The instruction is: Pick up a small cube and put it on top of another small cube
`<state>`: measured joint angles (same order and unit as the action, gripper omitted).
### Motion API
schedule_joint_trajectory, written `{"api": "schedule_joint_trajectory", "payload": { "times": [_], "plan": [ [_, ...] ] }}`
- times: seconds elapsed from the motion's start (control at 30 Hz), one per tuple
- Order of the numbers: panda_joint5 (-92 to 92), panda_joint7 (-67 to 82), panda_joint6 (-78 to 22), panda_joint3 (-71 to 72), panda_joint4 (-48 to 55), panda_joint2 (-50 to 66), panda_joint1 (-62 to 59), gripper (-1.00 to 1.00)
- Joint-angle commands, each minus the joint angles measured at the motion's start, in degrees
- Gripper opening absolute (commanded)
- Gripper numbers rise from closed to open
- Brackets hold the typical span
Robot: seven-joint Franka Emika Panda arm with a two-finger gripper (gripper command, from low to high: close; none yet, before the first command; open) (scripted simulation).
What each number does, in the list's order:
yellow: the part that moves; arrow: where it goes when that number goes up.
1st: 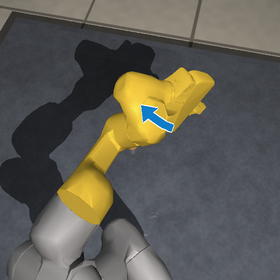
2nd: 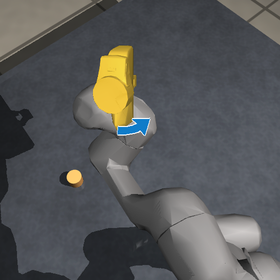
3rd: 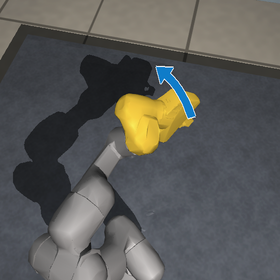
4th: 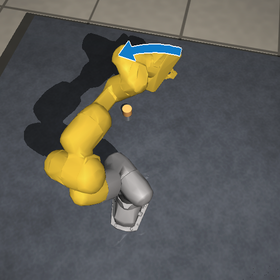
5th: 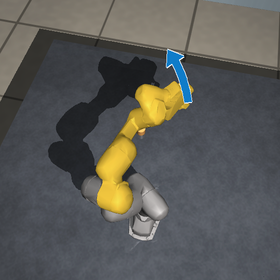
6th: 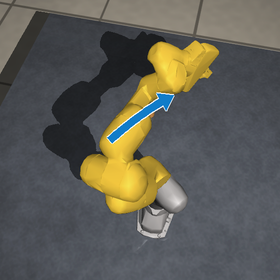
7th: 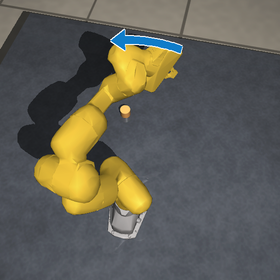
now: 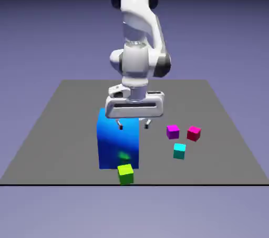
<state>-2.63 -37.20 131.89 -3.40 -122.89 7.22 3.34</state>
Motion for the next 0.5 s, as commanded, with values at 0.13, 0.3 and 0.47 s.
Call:
{"api": "schedule_joint_trajectory", "payload": {
  "times": [0.13, 0.3, 0.47],
  "plan": [
    [-0.7, 1.4, -11.0, -0.9, 9.9, 10.4, 0.7, 0.00],
    [-1.4, 2.7, -21.9, -1.8, 19.8, 20.8, 1.4, 0.00],
    [-2.1, 4.1, -32.9, -2.7, 29.8, 31.1, 2.1, 0.00]
  ]
}}
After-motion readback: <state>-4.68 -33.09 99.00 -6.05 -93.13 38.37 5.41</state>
